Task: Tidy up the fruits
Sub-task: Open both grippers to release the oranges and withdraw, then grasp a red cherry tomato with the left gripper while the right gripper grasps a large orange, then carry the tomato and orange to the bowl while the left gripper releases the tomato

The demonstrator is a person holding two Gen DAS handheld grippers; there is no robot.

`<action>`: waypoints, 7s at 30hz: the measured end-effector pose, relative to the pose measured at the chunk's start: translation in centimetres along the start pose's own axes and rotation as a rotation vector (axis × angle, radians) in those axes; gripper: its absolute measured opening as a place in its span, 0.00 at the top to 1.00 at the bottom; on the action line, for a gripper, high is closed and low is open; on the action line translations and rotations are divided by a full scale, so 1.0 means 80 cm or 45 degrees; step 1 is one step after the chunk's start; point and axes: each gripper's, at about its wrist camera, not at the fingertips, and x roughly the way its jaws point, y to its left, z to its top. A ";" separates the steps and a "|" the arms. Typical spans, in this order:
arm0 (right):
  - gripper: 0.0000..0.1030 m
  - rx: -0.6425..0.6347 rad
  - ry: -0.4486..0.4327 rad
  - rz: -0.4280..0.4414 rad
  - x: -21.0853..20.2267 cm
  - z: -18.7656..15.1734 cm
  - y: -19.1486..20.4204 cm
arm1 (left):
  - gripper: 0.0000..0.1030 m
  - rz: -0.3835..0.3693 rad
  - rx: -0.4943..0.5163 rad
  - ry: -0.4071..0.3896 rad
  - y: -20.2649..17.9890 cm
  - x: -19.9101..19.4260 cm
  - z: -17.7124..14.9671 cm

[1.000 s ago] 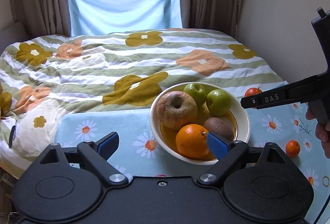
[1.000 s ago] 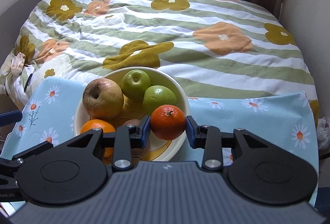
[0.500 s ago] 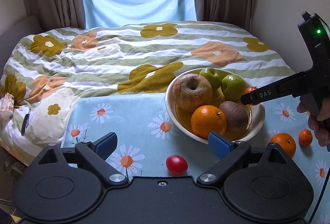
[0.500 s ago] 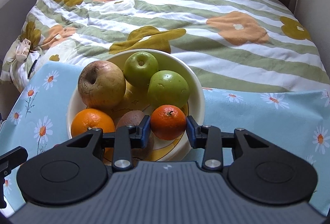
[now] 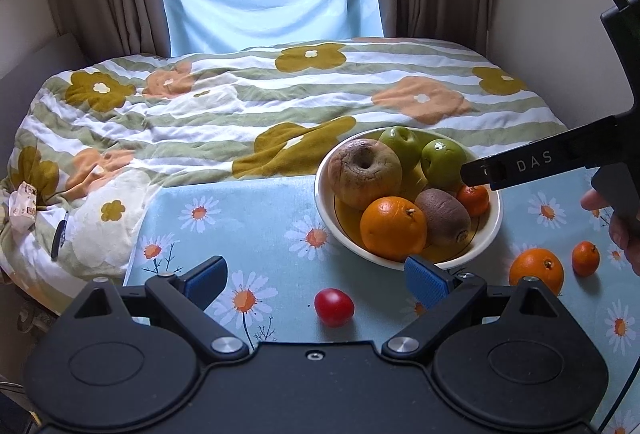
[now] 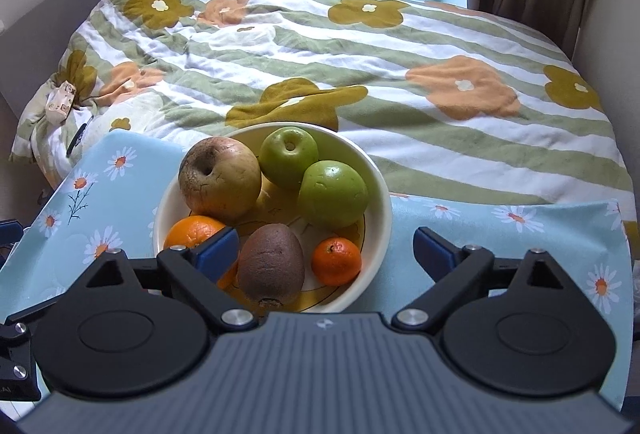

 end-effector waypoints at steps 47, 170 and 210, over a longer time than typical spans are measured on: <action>0.00 0.348 -0.069 -0.262 -0.152 -0.139 0.061 | 0.06 -0.207 0.158 -0.108 0.041 -0.064 -0.051; 0.30 0.101 -0.106 -0.058 -0.042 0.012 -0.097 | 0.63 -0.148 0.154 -0.019 -0.114 0.125 0.087; 0.30 -0.183 0.001 0.167 0.041 0.023 0.029 | 0.08 0.047 -0.065 -0.053 -0.022 0.049 0.028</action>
